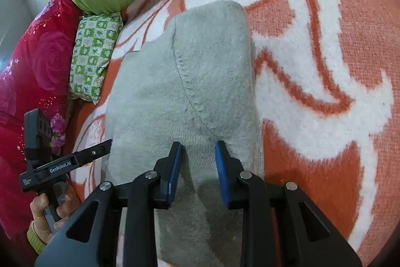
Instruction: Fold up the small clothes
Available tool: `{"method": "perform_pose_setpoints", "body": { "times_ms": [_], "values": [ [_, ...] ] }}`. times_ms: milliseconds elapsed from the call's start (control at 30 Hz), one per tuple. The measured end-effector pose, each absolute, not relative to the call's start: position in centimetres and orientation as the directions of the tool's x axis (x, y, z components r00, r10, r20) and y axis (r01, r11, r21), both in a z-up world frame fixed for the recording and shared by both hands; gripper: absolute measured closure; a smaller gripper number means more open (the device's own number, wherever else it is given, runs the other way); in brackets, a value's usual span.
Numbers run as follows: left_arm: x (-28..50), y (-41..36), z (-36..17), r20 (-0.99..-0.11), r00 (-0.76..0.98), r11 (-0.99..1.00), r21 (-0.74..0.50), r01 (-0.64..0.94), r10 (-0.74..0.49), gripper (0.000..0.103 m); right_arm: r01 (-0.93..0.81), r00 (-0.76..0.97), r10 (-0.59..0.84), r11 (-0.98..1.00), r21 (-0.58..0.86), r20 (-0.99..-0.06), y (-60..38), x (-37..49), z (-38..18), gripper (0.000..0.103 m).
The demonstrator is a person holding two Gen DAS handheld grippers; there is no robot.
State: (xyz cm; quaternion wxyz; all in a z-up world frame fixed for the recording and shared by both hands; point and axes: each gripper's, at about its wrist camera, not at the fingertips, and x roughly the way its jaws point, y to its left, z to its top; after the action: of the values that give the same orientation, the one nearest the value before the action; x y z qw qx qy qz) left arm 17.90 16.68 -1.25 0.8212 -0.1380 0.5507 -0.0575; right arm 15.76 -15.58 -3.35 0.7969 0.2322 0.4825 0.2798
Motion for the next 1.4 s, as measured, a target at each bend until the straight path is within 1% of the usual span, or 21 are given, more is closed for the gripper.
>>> {"method": "perform_pose_setpoints", "body": {
  "times_ms": [33, 167, 267, 333, 433, 467, 533, 600, 633, 733, 767, 833, 867, 900, 967, 1000, 1033, 1067, 1267, 1400],
  "values": [
    [17.3, 16.8, -0.9, -0.887, 0.391, 0.957, -0.286, -0.051, -0.244, 0.046, -0.228, 0.386, 0.671, 0.734, 0.639, -0.633, -15.8, 15.2, -2.7, 0.072],
    [13.4, 16.7, 0.8, -0.872, 0.419, 0.961, -0.276, 0.008, -0.254, 0.046, -0.281, 0.408, 0.679, 0.730, 0.623, -0.611, -16.4, 12.4, -1.3, 0.072],
    [10.5, 16.3, 1.0, -0.868, 0.428, 0.967, -0.249, 0.059, -0.250, 0.046, -0.317, 0.385, 0.684, 0.729, 0.607, -0.620, -16.6, 9.4, -1.6, 0.072],
    [9.0, 16.1, 0.6, -0.870, 0.431, 0.970, -0.230, 0.072, -0.238, 0.046, -0.321, 0.369, 0.670, 0.742, 0.588, -0.644, -16.6, 8.0, -2.5, 0.072],
    [7.5, 15.5, -1.4, -0.895, 0.399, 0.980, -0.178, 0.092, -0.200, 0.046, -0.287, 0.351, 0.600, 0.800, 0.527, -0.719, -16.9, 6.7, -5.1, 0.072],
    [7.1, 15.2, -2.3, -0.905, 0.389, 0.985, -0.144, 0.100, -0.172, 0.046, -0.278, 0.345, 0.591, 0.807, 0.522, -0.729, -17.0, 6.8, -5.7, 0.072],
    [6.6, 14.9, -3.3, -0.908, 0.393, 0.987, -0.108, 0.116, -0.146, 0.044, -0.264, 0.353, 0.599, 0.801, 0.537, -0.719, -17.3, 6.9, -6.4, 0.072],
    [6.3, 15.1, -3.0, -0.901, 0.407, 0.987, -0.118, 0.105, -0.151, 0.045, -0.262, 0.357, 0.593, 0.805, 0.532, -0.721, -17.3, 6.9, -6.0, 0.072],
    [6.2, 15.2, -2.6, -0.897, 0.413, 0.986, -0.129, 0.102, -0.160, 0.047, -0.268, 0.364, 0.589, 0.808, 0.524, -0.722, -17.3, 6.7, -5.5, 0.072],
    [5.2, 15.5, -0.9, -0.874, 0.445, 0.981, -0.159, 0.115, -0.193, 0.046, -0.300, 0.394, 0.597, 0.802, 0.516, -0.699, -17.5, 5.5, -3.4, 0.072],
    [4.9, 15.4, -0.5, -0.870, 0.451, 0.979, -0.163, 0.119, -0.200, 0.046, -0.312, 0.405, 0.599, 0.801, 0.511, -0.691, -17.5, 5.0, -2.8, 0.071],
    [4.0, 14.8, 0.6, -0.859, 0.466, 0.977, -0.166, 0.136, -0.211, 0.044, -0.330, 0.430, 0.597, 0.802, 0.497, -0.678, -17.7, 4.0, -1.7, 0.065],
    [3.6, 14.6, 1.0, -0.855, 0.474, 0.976, -0.163, 0.143, -0.212, 0.042, -0.340, 0.441, 0.598, 0.802, 0.492, -0.670, -17.6, 3.5, -1.1, 0.058],
    [3.1, 14.4, 1.3, -0.851, 0.482, 0.977, -0.160, 0.144, -0.210, 0.041, -0.347, 0.451, 0.598, 0.802, 0.487, -0.663, -17.7, 3.0, -0.7, 0.053],
    [1.9, 14.0, 2.0, -0.841, 0.503, 0.980, -0.153, 0.129, -0.198, 0.038, -0.367, 0.468, 0.595, 0.804, 0.468, -0.653, -17.5, 1.9, 0.2, 0.051],
    [1.2, 13.7, 2.2, -0.832, 0.522, 0.981, -0.147, 0.123, -0.190, 0.037, -0.376, 0.473, 0.592, 0.805, 0.458, -0.653, -17.3, 1.4, 0.4, 0.047],
    [0.7, 13.7, 2.4, -0.823, 0.538, 0.983, -0.137, 0.121, -0.181, 0.032, -0.389, 0.480, 0.587, 0.808, 0.442, -0.652, -17.1, 0.6, 0.7, 0.044],
    [0.0, 13.5, 2.6, -0.814, 0.558, 0.986, -0.114, 0.121, -0.163, 0.030, -0.398, 0.484, 0.585, 0.810, 0.431, -0.651, -16.8, 0.3, 0.8, 0.040],
    [-3.0, 13.0, 1.7, -0.805, 0.582, 0.991, -0.054, 0.122, -0.116, 0.030, -0.439, 0.515, 0.534, 0.836, 0.328, -0.671, -16.3, -3.2, 0.3, 0.034],
    [-4.1, 13.5, 0.3, -0.806, 0.586, 0.995, -0.036, 0.094, -0.085, 0.030, -0.407, 0.516, 0.504, 0.856, 0.320, -0.693, -16.2, -4.5, -1.3, 0.032]
  ]
}}
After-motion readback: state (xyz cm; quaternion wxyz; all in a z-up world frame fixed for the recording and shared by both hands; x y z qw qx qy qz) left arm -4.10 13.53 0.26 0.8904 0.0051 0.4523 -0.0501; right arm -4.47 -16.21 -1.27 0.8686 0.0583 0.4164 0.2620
